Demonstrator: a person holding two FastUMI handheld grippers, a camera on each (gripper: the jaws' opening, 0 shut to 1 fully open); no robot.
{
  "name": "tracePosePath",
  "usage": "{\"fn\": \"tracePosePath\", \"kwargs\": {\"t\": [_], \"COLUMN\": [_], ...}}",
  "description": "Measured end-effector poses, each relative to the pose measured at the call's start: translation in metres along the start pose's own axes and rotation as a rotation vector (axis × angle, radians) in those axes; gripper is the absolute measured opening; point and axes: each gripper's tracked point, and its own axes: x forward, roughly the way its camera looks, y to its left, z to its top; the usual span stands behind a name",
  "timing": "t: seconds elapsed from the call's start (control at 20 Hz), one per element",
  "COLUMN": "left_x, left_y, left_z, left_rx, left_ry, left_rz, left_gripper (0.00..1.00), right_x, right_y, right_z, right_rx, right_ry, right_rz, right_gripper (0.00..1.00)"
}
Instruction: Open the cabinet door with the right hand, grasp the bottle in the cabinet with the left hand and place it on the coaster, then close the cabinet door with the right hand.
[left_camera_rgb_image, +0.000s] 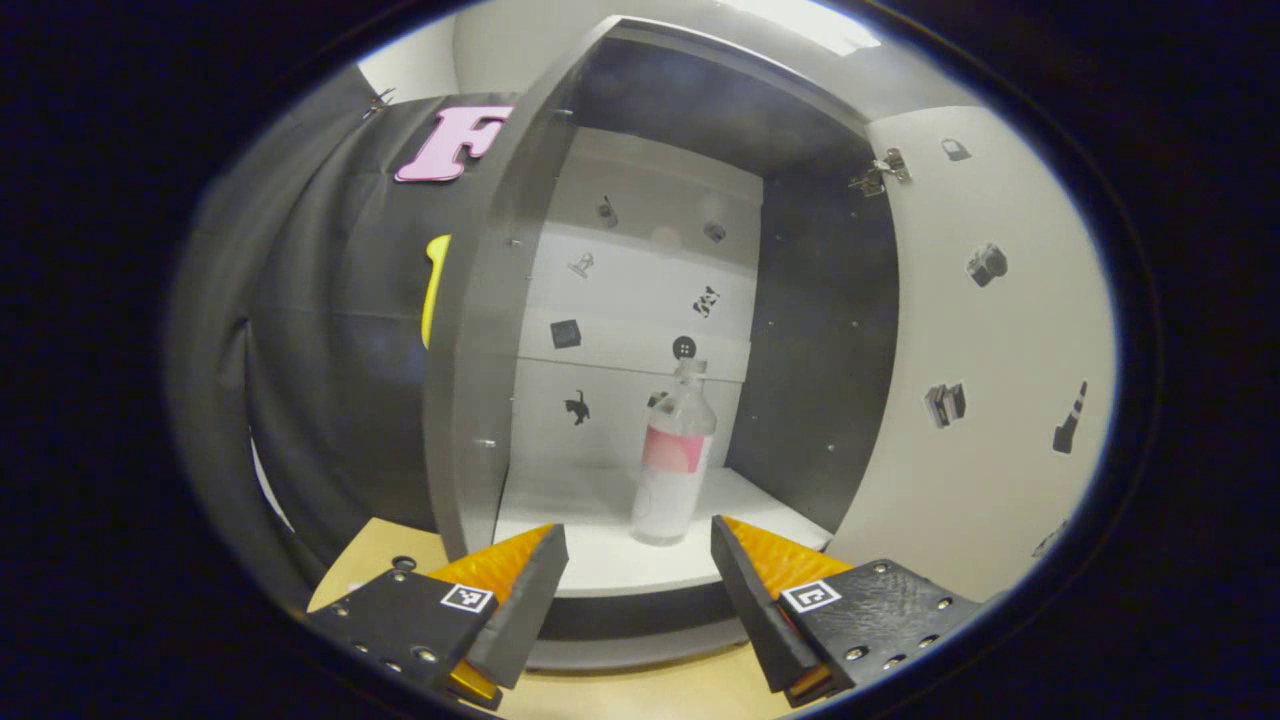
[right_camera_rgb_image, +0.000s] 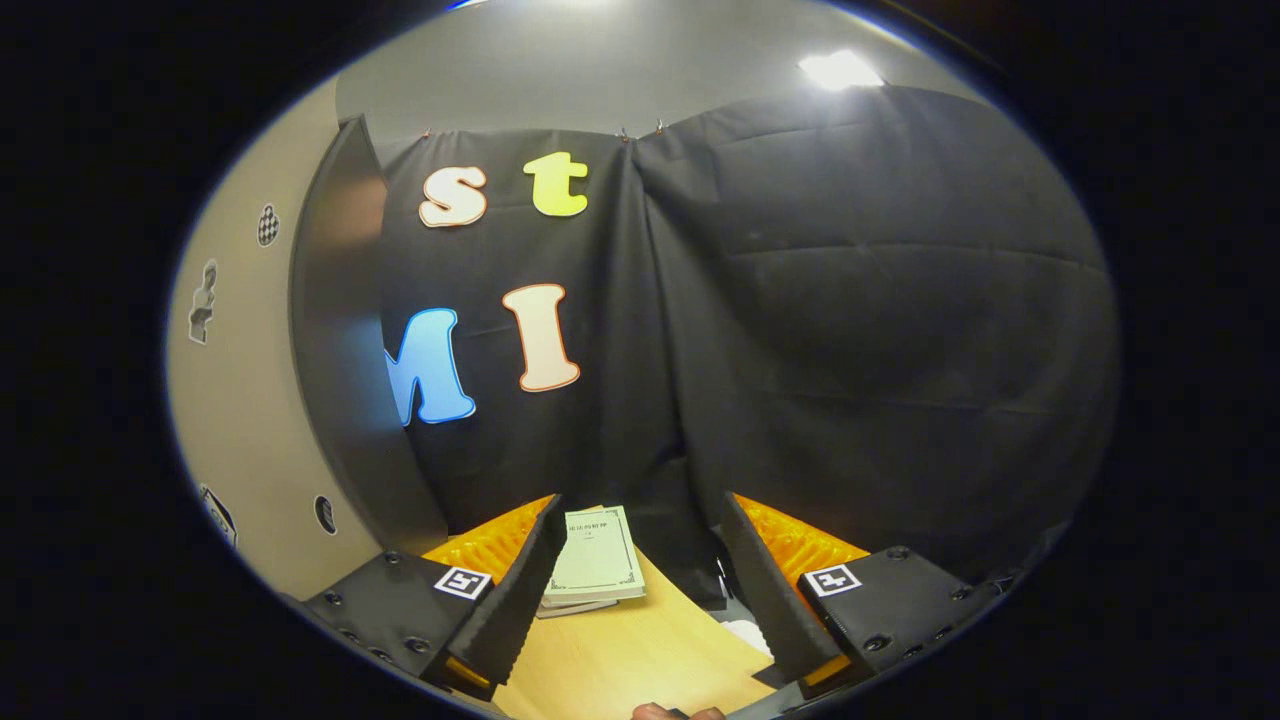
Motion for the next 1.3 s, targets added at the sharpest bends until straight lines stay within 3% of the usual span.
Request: {"fn": "tracePosePath", "kwargs": {"t": [0.7,1.15,1.3], "left_x": [0.116,0.152,0.154], "left_y": [-0.033,-0.033,-0.035], "left_z": [-0.006,0.001,0.002], "left_rx": [0.030,0.099,0.121], "left_ry": [0.009,-0.003,0.002], "left_rz": [-0.075,-0.084,-0.086], "left_gripper": [0.89,0.88,0.88], "right_x": [0.037,0.040,0.040], "right_y": [0.014,0.005,0.005], "right_z": [-0.039,-0.060,-0.065], "right_rx": [-0.080,0.047,-0.040], "right_ry": [0.106,0.168,0.163], "right_rz": [0.033,0.020,0.017], "right_gripper": [1.00,0.98,0.98]}}
